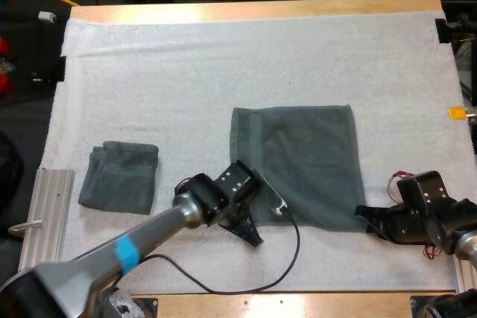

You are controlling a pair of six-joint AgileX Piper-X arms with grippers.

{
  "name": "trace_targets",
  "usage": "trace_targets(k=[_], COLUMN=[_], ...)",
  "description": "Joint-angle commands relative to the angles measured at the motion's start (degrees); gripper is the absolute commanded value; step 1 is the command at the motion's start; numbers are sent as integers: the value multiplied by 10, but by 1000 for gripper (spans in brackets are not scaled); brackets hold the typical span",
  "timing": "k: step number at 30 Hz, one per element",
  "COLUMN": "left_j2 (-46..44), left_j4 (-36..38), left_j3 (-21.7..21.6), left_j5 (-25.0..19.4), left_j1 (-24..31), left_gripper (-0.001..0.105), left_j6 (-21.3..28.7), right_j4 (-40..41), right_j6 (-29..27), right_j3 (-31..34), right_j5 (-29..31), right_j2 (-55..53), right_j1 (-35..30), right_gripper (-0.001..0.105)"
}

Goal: Pick towel from pile, fold and stack

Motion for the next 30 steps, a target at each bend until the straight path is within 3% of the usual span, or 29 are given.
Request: trace_targets(k=[1,5,8,11,14,16,22,30], left_j2=[-27,-58,-62,-62,-60,-54,-5,57], left_j4=[3,10,15,14,10,10,8,-18], left_j3=[-5,-5,-5,-5,-5,-5,-5,-5], left_j5=[-9,-5,16,33,33,33,33,33], left_j1=[-3,-3,-3,-3,-3,-3,-3,-3], left_gripper=[0,0,2,19,47,54,34,43], left_j6=[-1,5,37,63,65,71,76,76], right_j4=[-1,-6,-6,-6,-6,-5,-5,-5], right_j6=[-4,-4,-4,-4,-4,-4,-4,-4], right_j3=[-1,-1,-1,-1,-1,-1,-1,-1], right_j5=[1,1,1,1,1,1,1,1], right_j2=[-16,-39,-47,-47,-47,-47,-47,-47], right_j1=[1,1,1,1,1,1,1,1], right_gripper=[0,0,0,0,0,0,0,0])
